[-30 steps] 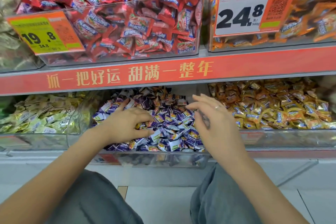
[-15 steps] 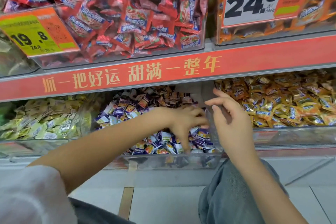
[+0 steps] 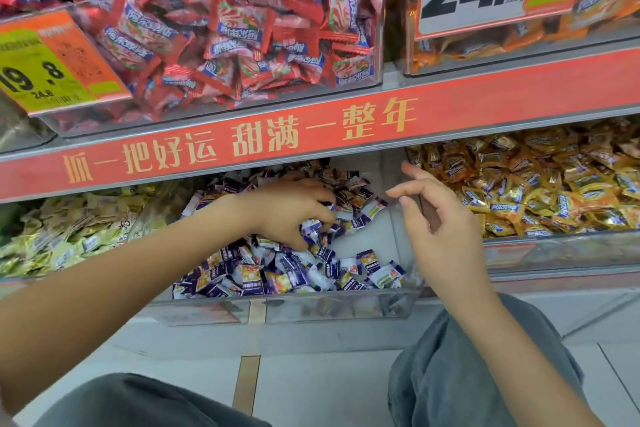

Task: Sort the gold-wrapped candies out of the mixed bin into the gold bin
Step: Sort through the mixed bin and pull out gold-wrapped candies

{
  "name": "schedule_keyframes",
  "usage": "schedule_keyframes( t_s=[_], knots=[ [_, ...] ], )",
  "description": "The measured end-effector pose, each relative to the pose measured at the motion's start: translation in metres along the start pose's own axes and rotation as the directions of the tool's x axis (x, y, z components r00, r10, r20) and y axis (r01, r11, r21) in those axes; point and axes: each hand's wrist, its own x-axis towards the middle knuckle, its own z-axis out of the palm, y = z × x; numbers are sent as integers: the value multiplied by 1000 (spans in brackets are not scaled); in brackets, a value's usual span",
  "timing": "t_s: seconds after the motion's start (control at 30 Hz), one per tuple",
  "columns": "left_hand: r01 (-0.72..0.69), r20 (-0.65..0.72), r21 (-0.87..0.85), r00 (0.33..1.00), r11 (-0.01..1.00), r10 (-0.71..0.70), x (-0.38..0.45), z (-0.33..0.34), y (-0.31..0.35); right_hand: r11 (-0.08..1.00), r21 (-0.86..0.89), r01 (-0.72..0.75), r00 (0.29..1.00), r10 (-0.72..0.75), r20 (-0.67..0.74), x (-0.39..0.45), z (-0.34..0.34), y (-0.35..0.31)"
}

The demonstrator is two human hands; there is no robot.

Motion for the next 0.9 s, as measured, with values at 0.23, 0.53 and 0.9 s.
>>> schedule_keyframes(
  t_s=[0.23,0.53,0.9],
  knots=[
    [141,-14,-40,990,989,-142,-19,-1,-4,997,-74,31,999,-34,-35,0,1,-2],
    [188,-170,-227,958,956,-229,-25,9,-4,775,-524,353,914,-167,370,-19,33,-41],
    [468,-36,-610,790,639,-612,21,5,-42,831,-553,-68,796,379,472,-6,66,-12]
  ],
)
